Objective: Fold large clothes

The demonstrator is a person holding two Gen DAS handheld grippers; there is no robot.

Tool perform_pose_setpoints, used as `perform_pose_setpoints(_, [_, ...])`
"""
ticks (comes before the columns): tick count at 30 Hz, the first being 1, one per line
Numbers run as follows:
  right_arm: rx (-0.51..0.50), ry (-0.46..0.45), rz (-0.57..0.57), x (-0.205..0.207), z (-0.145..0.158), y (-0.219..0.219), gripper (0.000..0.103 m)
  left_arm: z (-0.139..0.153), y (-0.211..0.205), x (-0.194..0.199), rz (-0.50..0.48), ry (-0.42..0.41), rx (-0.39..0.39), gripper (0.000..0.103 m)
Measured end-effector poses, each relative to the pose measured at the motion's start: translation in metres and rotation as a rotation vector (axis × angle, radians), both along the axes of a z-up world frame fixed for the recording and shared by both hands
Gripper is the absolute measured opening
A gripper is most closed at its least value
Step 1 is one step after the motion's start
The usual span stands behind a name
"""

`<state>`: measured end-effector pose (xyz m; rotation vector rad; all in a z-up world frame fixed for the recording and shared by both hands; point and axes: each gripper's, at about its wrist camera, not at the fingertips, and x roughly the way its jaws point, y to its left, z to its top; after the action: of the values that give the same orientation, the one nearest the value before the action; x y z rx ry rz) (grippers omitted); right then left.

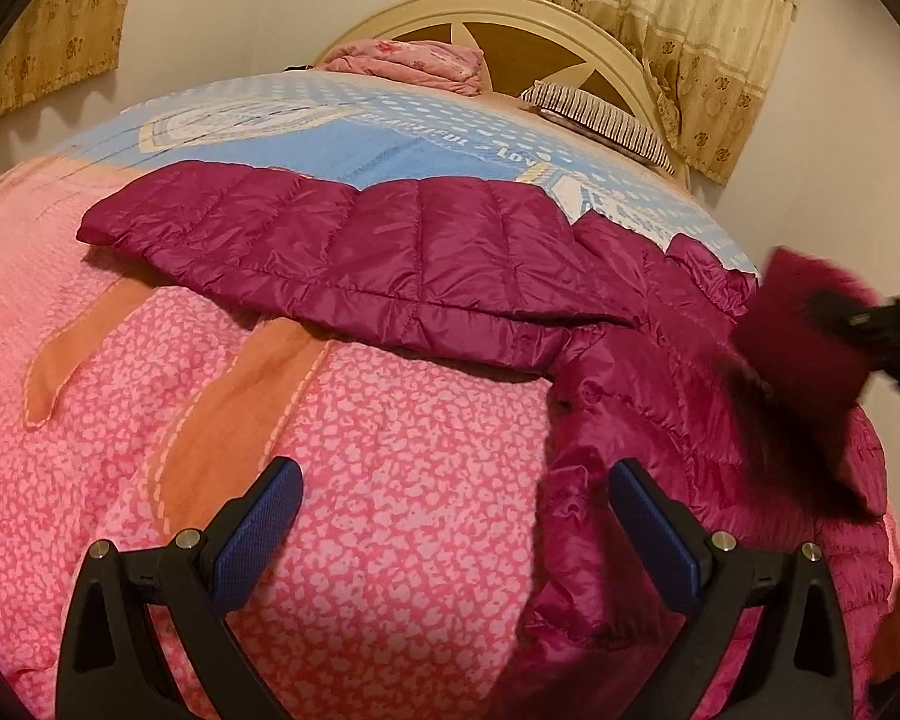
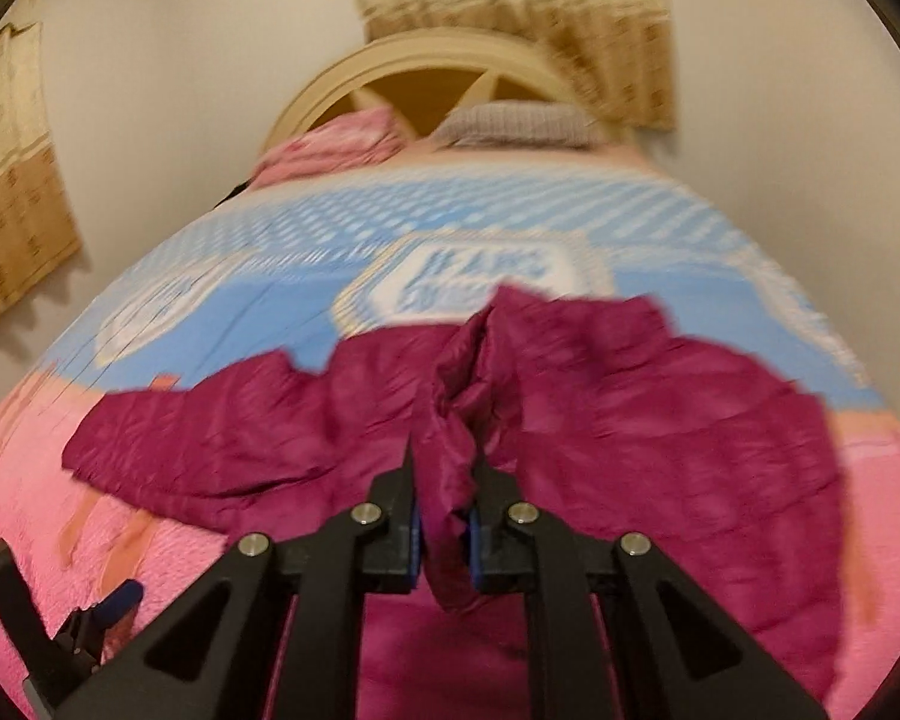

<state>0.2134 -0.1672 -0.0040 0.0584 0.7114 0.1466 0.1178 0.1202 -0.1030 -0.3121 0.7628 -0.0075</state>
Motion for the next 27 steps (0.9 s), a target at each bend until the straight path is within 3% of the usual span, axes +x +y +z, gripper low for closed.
perform_pose_setpoints(3, [0.043, 0.038, 0.064, 0.007, -0.018, 0.013, 0.015, 0.000, 0.000, 0.001, -0.007, -0.003, -0.010, 0.102])
perform_pose_setpoints(7, [0.127, 0.068, 0.140, 0.009, -0.033, 0.029, 0.027, -0.001, -0.001, 0.004, -0.013, -0.002, -0.014, 0.102])
perform_pose_setpoints(8, [0.162, 0.075, 0.165, 0.006, -0.036, 0.038, 0.048, -0.001, -0.001, 0.004, -0.015, -0.003, -0.014, 0.102])
perform_pose_setpoints(9, [0.221, 0.093, 0.200, 0.007, -0.037, 0.039, 0.082, -0.001, -0.001, 0.005, -0.015, -0.003, -0.016, 0.102])
perform_pose_setpoints(10, [0.272, 0.102, 0.220, 0.004, -0.035, 0.038, 0.100, -0.001, 0.000, 0.005, -0.015, -0.003, -0.018, 0.102])
perform_pose_setpoints(11, [0.307, 0.089, 0.227, 0.001, -0.030, 0.036, 0.101, -0.001, 0.000, 0.005, -0.015, -0.003, -0.017, 0.102])
perform_pose_setpoints(14, [0.346, 0.017, 0.227, -0.015, -0.012, 0.025, 0.097, -0.001, 0.000, 0.005, -0.015, -0.001, -0.013, 0.102])
perform_pose_setpoints(16, [0.297, 0.015, 0.194, -0.023, -0.005, 0.015, 0.076, -0.001, 0.000, 0.005, -0.015, 0.000, -0.010, 0.102])
perform_pose_setpoints(18, [0.213, 0.062, 0.123, -0.022, -0.010, 0.005, 0.048, -0.001, 0.000, 0.006, -0.015, 0.001, -0.005, 0.102])
perform_pose_setpoints(21, [0.106, 0.146, 0.027, -0.018, -0.032, -0.005, 0.041, -0.001, -0.002, 0.006, -0.014, 0.003, 0.001, 0.102])
perform_pose_setpoints(24, [0.135, 0.260, 0.030, -0.007, -0.062, 0.000, 0.041, -0.002, -0.002, 0.006, -0.014, 0.004, 0.003, 0.102])
perform_pose_setpoints(27, [0.115, 0.259, 0.054, 0.002, -0.070, 0.029, 0.041, -0.002, -0.003, 0.007, -0.013, 0.007, 0.011, 0.102])
